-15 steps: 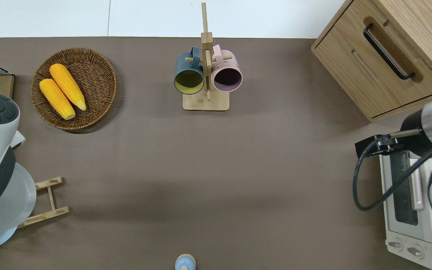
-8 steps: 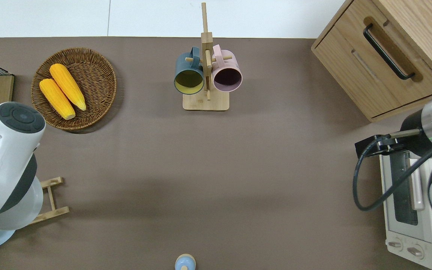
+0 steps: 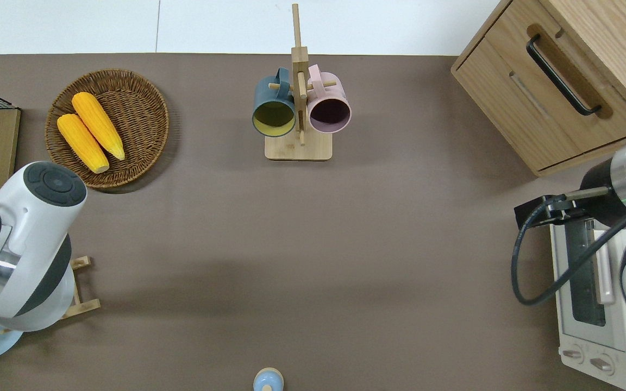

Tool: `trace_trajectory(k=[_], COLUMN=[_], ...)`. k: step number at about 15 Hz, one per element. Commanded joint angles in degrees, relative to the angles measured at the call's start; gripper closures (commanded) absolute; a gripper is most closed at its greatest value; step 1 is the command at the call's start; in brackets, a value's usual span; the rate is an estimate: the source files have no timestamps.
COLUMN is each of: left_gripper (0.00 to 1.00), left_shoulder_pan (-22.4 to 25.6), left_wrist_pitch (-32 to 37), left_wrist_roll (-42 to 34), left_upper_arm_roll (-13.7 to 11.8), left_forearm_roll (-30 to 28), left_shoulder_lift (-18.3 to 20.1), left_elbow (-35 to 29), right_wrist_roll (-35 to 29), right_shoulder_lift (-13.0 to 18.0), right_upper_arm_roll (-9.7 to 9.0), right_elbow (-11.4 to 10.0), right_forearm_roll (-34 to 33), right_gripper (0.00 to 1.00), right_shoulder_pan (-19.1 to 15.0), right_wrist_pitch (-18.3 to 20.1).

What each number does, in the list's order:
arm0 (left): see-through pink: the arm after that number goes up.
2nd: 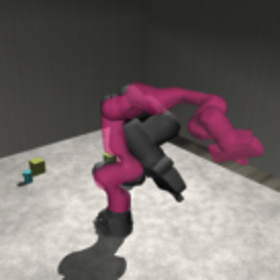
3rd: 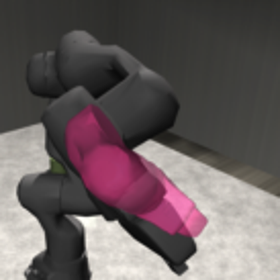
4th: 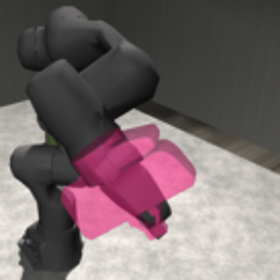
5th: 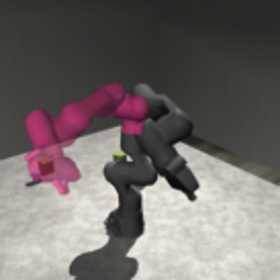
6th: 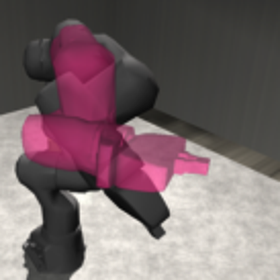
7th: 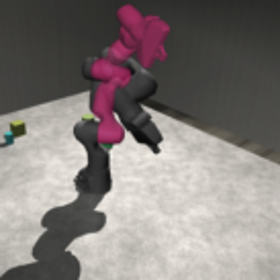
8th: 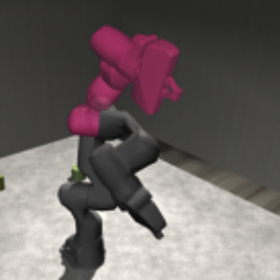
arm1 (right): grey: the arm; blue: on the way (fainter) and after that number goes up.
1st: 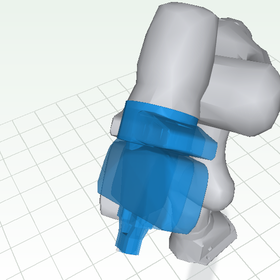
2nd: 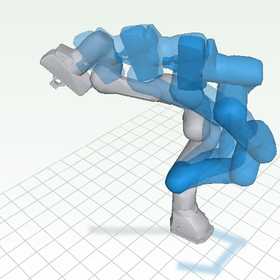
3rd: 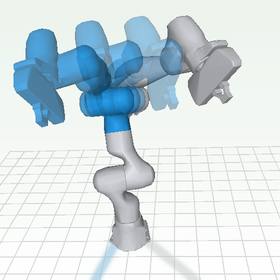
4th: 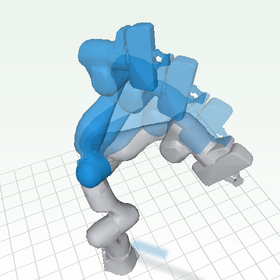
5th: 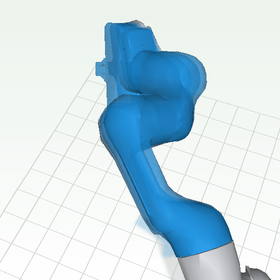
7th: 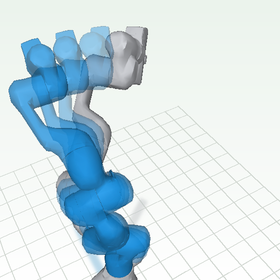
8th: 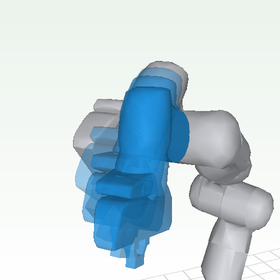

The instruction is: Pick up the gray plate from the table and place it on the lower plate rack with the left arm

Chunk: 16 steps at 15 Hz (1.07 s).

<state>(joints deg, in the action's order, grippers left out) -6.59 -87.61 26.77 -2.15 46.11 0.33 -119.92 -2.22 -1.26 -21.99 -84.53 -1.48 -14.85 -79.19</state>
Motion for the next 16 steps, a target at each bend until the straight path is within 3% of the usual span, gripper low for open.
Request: trace_trajectory(k=[1, 16], left_gripper=[1.0, 1.0], left_shoulder_pan=[-0.8, -0.9], left_wrist_pitch=[-1.3, 0.8], left_wrist_roll=[3.4, 5.7], left_upper_arm_roll=[-0.3, 1.5], left_forearm_roll=[1.5, 0.2], left_shoulder_lift=[1.8, 1.5], left_elbow=[-3.4, -3.7], right_wrist_roll=[-0.7, -0.7], right_shoulder_lift=[0.1, 0.1], right_upper_arm_roll=[-1.21, -1.21], right_elbow=[0.3, 0.4], right_forearm_roll=[-0.3, -0.4], right_gripper=[0.017, 0.017], right_shoulder_pan=[-1.3, -1.3], right_wrist_pitch=[0.6, 0.6])
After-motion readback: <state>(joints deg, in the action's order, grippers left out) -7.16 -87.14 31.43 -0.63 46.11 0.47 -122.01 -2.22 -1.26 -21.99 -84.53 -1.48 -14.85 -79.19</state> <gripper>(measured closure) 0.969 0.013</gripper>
